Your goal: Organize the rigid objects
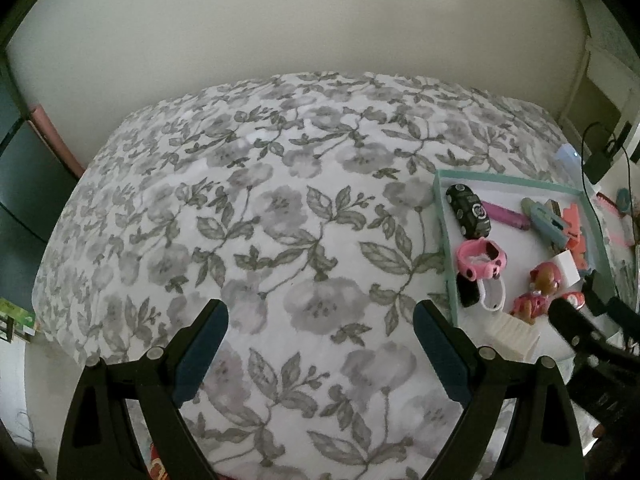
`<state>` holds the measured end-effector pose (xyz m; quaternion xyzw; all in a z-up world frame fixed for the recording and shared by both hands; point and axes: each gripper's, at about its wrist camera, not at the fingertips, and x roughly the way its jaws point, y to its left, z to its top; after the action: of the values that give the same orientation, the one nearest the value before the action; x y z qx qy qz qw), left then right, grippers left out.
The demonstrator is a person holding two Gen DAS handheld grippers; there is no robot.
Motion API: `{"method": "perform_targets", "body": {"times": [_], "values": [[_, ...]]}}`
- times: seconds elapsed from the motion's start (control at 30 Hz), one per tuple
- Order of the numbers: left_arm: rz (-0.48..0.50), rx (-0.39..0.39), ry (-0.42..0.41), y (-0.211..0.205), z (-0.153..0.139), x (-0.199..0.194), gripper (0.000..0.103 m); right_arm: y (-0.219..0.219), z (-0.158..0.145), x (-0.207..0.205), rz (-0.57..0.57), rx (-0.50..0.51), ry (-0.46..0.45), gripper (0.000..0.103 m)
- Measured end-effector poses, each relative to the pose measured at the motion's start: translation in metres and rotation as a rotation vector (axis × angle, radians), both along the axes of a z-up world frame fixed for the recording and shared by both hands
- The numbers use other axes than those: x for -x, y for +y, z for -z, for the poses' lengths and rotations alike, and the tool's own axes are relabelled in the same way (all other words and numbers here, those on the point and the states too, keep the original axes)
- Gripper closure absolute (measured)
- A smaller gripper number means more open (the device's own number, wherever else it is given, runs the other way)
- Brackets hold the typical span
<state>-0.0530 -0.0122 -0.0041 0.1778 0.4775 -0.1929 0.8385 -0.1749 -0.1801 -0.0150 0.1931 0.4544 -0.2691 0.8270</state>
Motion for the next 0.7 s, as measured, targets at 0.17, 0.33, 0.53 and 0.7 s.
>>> {"method": "perform_targets", "body": {"times": [0.17,0.33,0.53,0.7], "values": [[-0.012,0.009,0.009,0.0053,-0.0009,0.0011,0.009,0.0024,-0.0039,0.0022,0.006,0.003,-0.010,0.000],[-0.024,0.027,0.008,0.0097,-0.0037,0.0003,0.009,0.0053,-0.0056,0.0020,-0.001,0.009,-0.012,0.000],[-0.025,0.027,0.011,0.0099,-0.0029,-0.0009,0.009,0.0059,-0.0064,0.0009,-0.006,0.019,-0.010,0.000],[-0.027,0.023,0.014,0.0101,-0.0013,-0.0030,0.009,0.0070,-0.0052,-0.0013,-0.014,0.023,0.000,0.000]]}}
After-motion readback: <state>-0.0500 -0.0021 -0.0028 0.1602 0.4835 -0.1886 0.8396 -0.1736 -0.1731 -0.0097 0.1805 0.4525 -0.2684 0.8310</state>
